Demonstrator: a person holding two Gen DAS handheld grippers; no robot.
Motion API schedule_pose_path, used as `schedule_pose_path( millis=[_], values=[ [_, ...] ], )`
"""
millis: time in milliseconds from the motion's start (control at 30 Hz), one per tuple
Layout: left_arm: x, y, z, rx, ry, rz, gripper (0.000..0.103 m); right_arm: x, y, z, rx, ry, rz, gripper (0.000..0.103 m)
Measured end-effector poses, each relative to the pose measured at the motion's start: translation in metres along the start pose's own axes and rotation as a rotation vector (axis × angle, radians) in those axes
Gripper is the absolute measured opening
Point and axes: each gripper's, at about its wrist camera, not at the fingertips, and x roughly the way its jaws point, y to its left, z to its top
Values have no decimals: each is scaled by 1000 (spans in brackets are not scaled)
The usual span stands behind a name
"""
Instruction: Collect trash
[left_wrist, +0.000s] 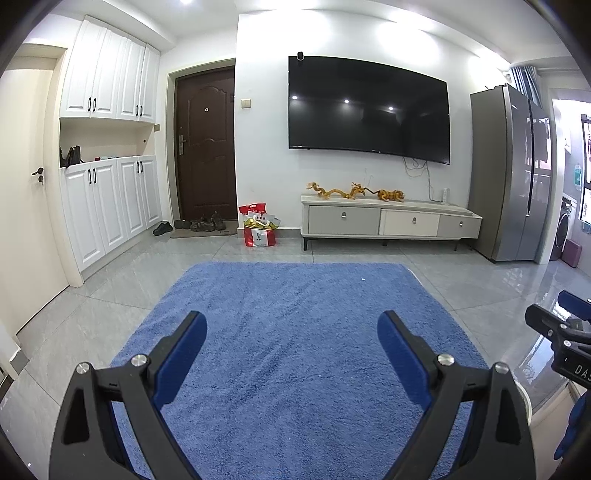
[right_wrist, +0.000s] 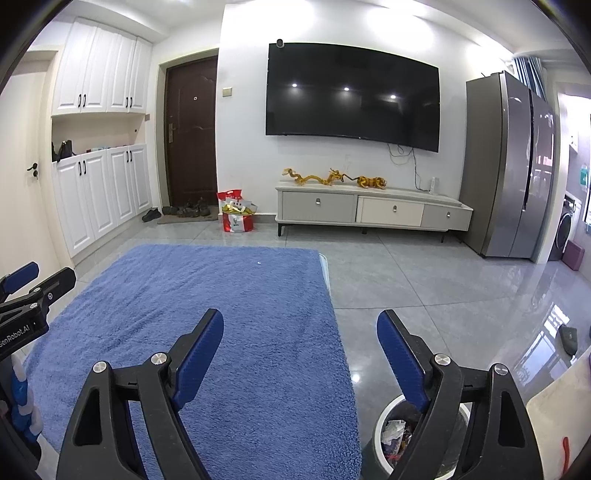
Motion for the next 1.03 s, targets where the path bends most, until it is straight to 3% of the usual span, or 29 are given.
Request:
schedule_pose_path(
  millis=[1033],
  values=[
    [6, 1, -2, -9, 33, -1, 94, 3, -2, -3, 10, 16, -2, 88]
  ],
)
